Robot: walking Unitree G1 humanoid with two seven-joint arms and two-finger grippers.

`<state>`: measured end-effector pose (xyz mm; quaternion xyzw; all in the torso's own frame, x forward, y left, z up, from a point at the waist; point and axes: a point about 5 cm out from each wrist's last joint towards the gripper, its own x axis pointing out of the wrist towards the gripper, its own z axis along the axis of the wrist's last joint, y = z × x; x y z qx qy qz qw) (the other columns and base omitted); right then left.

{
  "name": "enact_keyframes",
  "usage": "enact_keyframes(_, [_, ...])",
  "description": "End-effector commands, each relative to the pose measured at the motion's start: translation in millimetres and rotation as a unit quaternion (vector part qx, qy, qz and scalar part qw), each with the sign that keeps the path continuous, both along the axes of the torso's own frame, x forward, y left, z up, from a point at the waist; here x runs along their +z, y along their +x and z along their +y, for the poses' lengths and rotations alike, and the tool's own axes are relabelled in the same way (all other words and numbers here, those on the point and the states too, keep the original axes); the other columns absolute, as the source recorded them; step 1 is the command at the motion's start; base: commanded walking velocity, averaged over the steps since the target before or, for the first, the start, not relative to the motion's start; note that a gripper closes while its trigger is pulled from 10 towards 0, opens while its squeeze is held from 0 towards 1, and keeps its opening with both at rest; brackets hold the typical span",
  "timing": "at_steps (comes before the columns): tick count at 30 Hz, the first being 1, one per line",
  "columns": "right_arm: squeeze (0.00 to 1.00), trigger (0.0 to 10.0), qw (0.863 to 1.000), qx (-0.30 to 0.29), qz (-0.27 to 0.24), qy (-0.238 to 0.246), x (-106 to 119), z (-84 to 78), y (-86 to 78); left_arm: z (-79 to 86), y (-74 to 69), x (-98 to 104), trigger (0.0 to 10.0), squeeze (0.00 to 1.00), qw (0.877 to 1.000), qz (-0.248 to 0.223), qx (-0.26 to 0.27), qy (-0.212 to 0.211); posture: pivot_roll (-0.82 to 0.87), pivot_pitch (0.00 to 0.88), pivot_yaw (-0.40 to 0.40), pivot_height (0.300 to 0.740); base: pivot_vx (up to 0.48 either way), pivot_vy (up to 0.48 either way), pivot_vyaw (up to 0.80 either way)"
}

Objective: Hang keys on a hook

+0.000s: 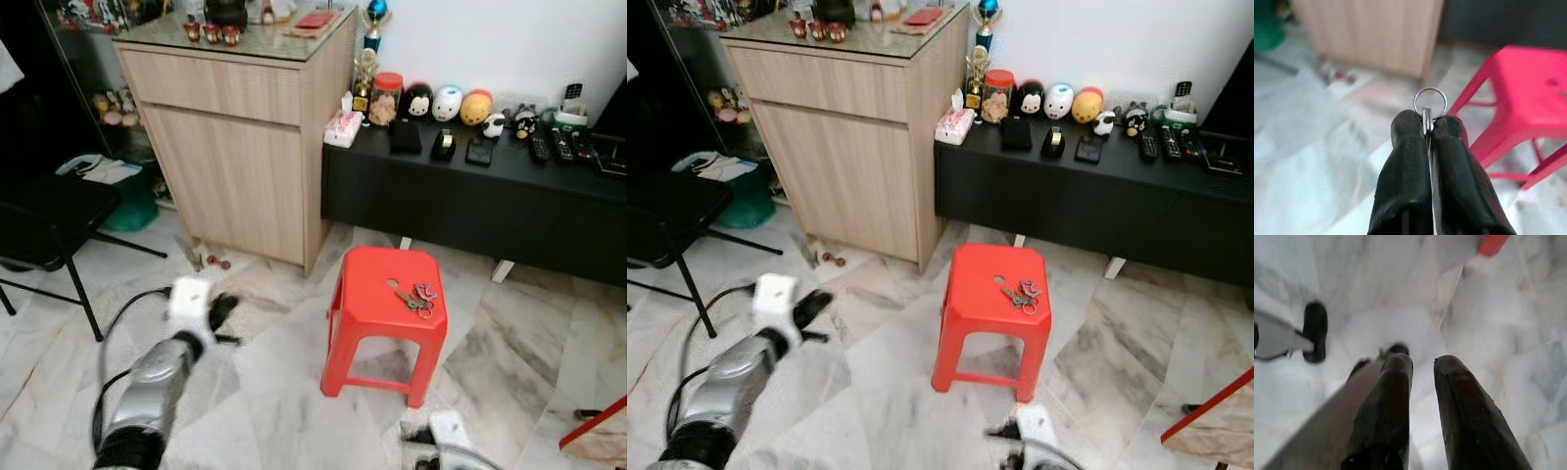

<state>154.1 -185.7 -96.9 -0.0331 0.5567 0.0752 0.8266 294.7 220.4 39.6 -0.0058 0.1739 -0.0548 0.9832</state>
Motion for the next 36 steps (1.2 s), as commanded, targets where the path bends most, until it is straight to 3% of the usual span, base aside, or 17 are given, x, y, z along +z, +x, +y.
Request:
enact_keyframes(1, [0.0,10.0,0.999,-0.034,0.004,-0.014,-0.9,-14.2,-6.1,11.9,-14.7,-20.5,10.0,0.0,0.999,0.036,0.033,0.013,0.0,0.0,-0.018,0.74,0.0,0.0,0.0])
enact_keyframes(5, [0.0,10.0,0.998,-0.054,0.015,-0.02,-3.8,-24.5,-18.9,25.4,-27.3,-31.0,10.0,0.0,0.996,0.05,0.075,0.007,0.0,0.0,-0.016,0.74,0.0,0.0,0.0])
enact_keyframes(10, [0.0,10.0,0.995,-0.094,0.027,-0.017,-7.7,-32.9,-36.1,40.6,-74.4,-74.5,10.0,0.0,0.98,0.157,0.12,0.027,-0.01,0.0,-0.004,0.74,0.0,0.0,0.0])
enact_keyframes(11, [0.0,10.0,0.995,-0.094,0.027,-0.017,-7.7,-32.9,-36.1,40.6,-74.4,-74.5,10.0,0.0,0.98,0.157,0.12,0.027,-0.01,0.0,-0.004,0.74,0.0,0.0,0.0])
enact_keyframes(15, [0.0,10.0,0.99,-0.141,0.021,-0.012,-7.8,-32.5,-35.0,43.0,-110.2,-99.5,10.0,0.0,0.962,0.221,0.161,0.02,-0.03,0.0,-0.003,0.74,0.0,0.0,0.0])
enact_keyframes(17, [0.0,10.0,0.99,-0.14,0.022,-0.012,-8.1,-31.2,-35.1,42.1,-117.8,-104.3,10.0,0.0,0.957,0.235,0.166,0.021,-0.02,0.0,-0.007,0.74,0.0,0.0,0.0])
enact_keyframes(30, [0.0,10.0,0.99,-0.134,0.031,-0.009,-12.9,-11.7,-39.2,29.0,-134.8,-118.3,10.0,0.0,0.947,0.267,0.178,0.016,-0.02,0.0,-0.019,0.74,0.0,0.0,0.0])
enact_keyframes(36, [0.0,10.0,0.989,-0.142,0.046,-0.013,-15.1,-8.1,-44.8,32.2,-144.9,-122.1,10.0,0.0,0.943,0.288,0.162,0.035,-0.03,0.0,-0.004,0.74,0.0,0.0,-0.15])
